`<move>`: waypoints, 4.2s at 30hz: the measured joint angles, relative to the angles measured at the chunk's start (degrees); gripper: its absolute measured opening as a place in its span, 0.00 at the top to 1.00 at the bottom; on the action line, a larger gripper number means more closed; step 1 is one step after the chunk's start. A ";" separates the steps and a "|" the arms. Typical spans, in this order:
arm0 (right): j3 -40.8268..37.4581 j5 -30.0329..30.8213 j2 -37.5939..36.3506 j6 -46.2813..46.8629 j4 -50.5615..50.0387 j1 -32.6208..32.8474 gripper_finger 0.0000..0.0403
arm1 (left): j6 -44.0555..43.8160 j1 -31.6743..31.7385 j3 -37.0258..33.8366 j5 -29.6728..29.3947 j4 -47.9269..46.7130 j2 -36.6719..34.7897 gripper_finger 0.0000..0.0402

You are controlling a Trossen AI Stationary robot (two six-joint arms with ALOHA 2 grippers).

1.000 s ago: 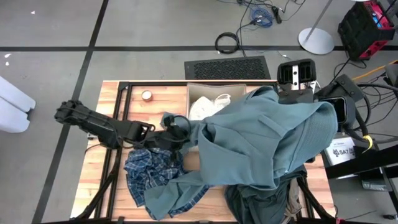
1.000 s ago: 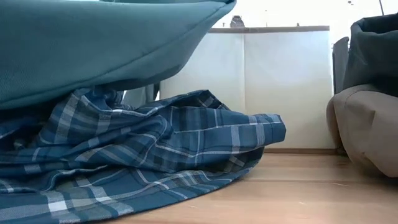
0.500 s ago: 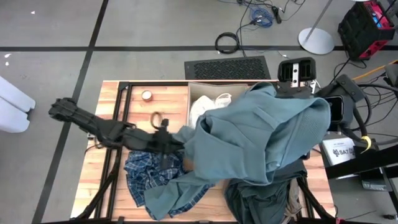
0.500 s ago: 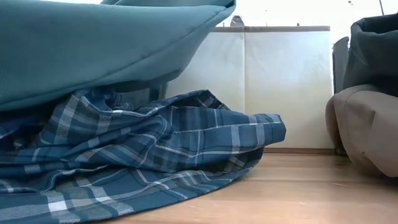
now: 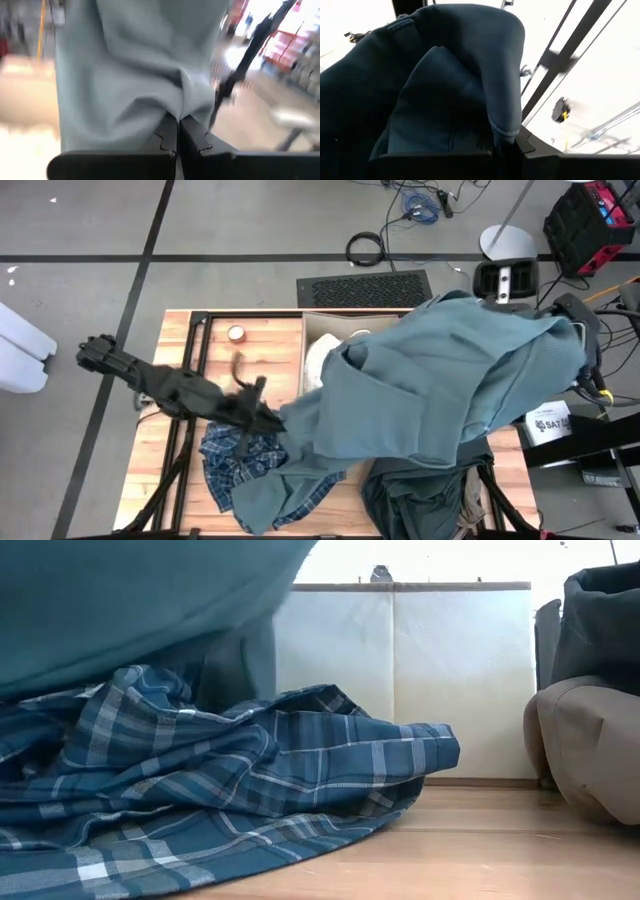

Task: Sort clothes
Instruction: Put the green pants into the laundry organizer

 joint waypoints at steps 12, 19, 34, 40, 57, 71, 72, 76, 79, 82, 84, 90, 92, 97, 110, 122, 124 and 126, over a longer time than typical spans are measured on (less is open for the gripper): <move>0.00 12.81 0.65 8.06 -30.50 0.00 1.00 | -8.30 -4.30 -0.09 6.34 -11.63 22.56 1.00; -0.09 27.65 0.74 18.07 -56.18 -0.07 1.00 | -7.43 -4.90 -0.06 5.20 -10.53 30.89 0.98; 0.00 27.58 -0.29 19.74 -59.14 -0.26 1.00 | -4.94 -5.83 -0.06 10.14 -7.08 32.91 0.39; 0.00 27.50 -0.33 20.21 -60.76 -0.26 1.00 | 1.27 -5.64 -0.06 -0.47 -4.75 35.89 0.33; 0.00 28.78 -0.31 20.93 -63.71 -0.96 1.00 | 10.95 -6.79 3.08 0.72 -1.22 47.18 0.64; 0.00 28.85 -0.31 22.45 -63.15 -1.60 1.00 | 16.21 -12.29 17.99 -9.15 -12.86 43.45 0.96; 0.00 28.87 -0.31 21.99 -62.47 -1.60 1.00 | 16.24 -12.75 18.76 -11.02 -13.91 42.34 0.96; 0.00 28.88 -0.35 18.61 -58.08 -1.55 1.00 | 16.25 -14.69 20.86 -18.26 -16.17 36.30 0.96; 0.00 28.86 -0.67 14.82 -52.67 -1.42 1.00 | 16.25 -15.96 21.53 -22.90 -15.73 30.53 0.96; 0.00 28.74 -0.92 9.44 -45.65 -1.14 1.00 | 16.79 -17.00 21.98 -28.07 -15.70 24.87 0.96; 0.00 28.72 -0.92 4.97 -40.26 -0.89 1.00 | 18.17 -17.33 22.81 -30.82 -15.47 21.09 0.96; 0.00 28.71 -0.94 -10.04 -22.04 -0.79 1.00 | 26.43 -15.31 25.95 -40.32 -13.75 12.21 0.96; 0.00 28.70 -0.94 -15.45 -15.88 -1.22 1.00 | 30.20 -12.77 27.07 -40.46 -11.95 10.17 0.96; 0.00 28.74 -1.09 -24.25 -4.59 -4.33 1.00 | 37.18 -0.81 32.76 -32.55 -7.36 8.45 0.96; 0.00 36.24 -2.97 -29.04 -2.19 -14.52 1.00 | 23.61 31.21 39.50 10.59 -9.10 20.82 0.96; -0.02 40.89 -6.84 -2.33 -33.51 -20.77 1.00 | 24.65 37.19 39.45 15.25 -17.17 35.97 0.97; -0.02 38.20 -7.06 4.31 -38.51 -23.14 1.00 | 25.19 37.65 39.45 15.25 -17.58 37.43 0.97; -0.02 34.63 -7.17 9.22 -42.16 -25.08 1.00 | 25.39 38.17 39.47 14.95 -17.21 39.07 0.97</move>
